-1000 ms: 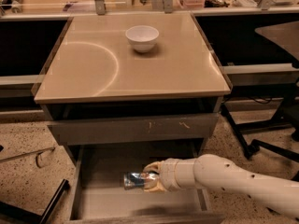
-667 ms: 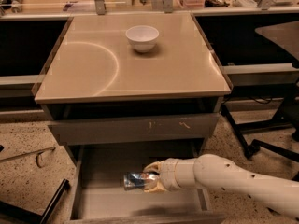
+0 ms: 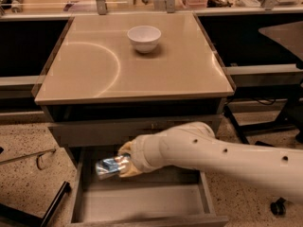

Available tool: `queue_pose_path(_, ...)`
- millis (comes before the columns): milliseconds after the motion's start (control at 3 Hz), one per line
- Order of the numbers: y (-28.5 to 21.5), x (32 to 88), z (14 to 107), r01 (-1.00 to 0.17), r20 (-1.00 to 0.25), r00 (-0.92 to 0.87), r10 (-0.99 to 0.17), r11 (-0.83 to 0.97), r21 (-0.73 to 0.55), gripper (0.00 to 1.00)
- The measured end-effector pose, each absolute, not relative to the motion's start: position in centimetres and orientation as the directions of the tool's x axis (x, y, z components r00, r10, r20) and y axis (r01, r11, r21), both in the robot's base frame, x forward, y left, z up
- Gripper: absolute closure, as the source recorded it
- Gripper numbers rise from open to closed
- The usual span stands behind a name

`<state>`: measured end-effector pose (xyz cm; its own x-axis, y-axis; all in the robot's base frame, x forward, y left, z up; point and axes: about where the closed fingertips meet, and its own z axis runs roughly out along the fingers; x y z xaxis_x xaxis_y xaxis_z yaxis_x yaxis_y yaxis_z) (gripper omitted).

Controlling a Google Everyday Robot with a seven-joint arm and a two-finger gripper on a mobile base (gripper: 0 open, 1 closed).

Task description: Pick redbull can from middle drawer and place on counter

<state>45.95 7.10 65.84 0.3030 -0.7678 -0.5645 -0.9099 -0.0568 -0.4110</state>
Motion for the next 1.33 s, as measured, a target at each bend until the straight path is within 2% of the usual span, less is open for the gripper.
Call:
queue_pose_path(333, 11.7, 47.7, 74.3, -0.843, -0.440, 0.420, -0.794, -0.161, -0.513, 1.00)
queue_pose_path(667, 15.2, 47.3, 77.0, -0.811, -0.415, 0.483, -0.771, -0.216, -0.543, 1.00)
queue_pose_path(1333, 13.9, 48.3, 79.2, -0.781, -0.379, 0.498, -0.780, -0.213, -0.587, 1.00)
